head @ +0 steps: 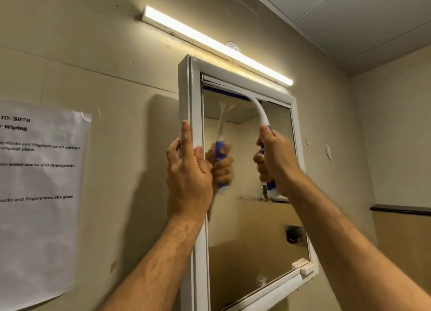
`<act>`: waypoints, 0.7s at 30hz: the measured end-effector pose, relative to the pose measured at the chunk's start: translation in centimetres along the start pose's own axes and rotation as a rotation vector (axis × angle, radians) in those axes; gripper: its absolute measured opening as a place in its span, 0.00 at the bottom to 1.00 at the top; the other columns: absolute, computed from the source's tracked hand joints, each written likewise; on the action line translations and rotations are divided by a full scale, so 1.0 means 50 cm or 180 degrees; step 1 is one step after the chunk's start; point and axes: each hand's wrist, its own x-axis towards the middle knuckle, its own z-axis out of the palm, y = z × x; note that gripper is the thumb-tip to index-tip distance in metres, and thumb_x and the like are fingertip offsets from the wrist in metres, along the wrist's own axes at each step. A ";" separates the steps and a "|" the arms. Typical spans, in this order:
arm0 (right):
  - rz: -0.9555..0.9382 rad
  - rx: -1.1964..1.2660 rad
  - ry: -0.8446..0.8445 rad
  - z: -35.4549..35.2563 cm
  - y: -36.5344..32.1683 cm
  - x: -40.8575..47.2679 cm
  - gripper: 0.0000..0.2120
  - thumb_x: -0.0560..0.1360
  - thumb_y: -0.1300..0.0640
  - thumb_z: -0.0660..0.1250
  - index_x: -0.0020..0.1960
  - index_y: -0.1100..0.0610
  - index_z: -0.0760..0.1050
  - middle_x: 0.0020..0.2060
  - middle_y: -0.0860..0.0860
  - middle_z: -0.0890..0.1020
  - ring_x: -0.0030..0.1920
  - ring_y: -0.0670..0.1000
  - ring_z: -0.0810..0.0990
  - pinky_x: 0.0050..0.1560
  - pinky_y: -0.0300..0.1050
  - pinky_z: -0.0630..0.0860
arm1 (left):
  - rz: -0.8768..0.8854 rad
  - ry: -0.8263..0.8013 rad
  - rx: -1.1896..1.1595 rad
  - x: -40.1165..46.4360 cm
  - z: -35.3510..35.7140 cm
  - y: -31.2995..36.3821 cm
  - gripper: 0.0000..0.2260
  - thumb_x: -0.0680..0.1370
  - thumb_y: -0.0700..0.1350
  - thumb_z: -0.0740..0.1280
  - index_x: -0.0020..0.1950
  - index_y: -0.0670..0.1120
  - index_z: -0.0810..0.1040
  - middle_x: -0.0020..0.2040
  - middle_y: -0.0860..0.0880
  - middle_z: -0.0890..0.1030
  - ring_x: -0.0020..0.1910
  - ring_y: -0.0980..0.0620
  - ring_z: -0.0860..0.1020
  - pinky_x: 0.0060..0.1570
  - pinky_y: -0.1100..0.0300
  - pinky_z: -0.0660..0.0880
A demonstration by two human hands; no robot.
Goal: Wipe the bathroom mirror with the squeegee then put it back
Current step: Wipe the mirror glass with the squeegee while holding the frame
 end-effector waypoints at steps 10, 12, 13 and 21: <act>0.0099 0.0150 -0.0008 0.000 0.063 -0.054 0.15 0.81 0.45 0.55 0.46 0.56 0.69 0.28 0.50 0.68 0.21 0.44 0.64 0.21 0.37 0.64 | -0.0022 0.0030 -0.0029 0.001 0.000 0.006 0.24 0.80 0.55 0.48 0.76 0.59 0.47 0.65 0.43 0.68 0.41 0.52 0.75 0.29 0.66 0.72; 0.0114 0.0136 0.0003 -0.003 0.057 -0.050 0.15 0.81 0.45 0.55 0.45 0.55 0.69 0.27 0.50 0.68 0.21 0.44 0.64 0.21 0.37 0.64 | -0.0021 0.0053 -0.0015 0.000 0.001 0.007 0.24 0.80 0.55 0.48 0.76 0.59 0.49 0.65 0.43 0.68 0.39 0.54 0.75 0.27 0.68 0.70; 0.0124 0.0126 -0.0001 -0.004 0.043 -0.046 0.15 0.81 0.45 0.55 0.44 0.55 0.69 0.27 0.50 0.67 0.21 0.45 0.63 0.21 0.37 0.64 | -0.0031 0.0070 -0.0008 0.000 0.002 0.006 0.24 0.80 0.55 0.48 0.76 0.58 0.49 0.65 0.44 0.68 0.38 0.56 0.74 0.26 0.70 0.68; 0.0052 0.0082 0.0059 0.008 0.056 -0.089 0.17 0.81 0.46 0.55 0.43 0.58 0.68 0.27 0.52 0.66 0.17 0.43 0.64 0.18 0.34 0.63 | -0.0225 0.0119 -0.0036 -0.007 0.005 0.001 0.21 0.81 0.56 0.49 0.75 0.63 0.50 0.67 0.49 0.67 0.41 0.62 0.70 0.27 0.74 0.61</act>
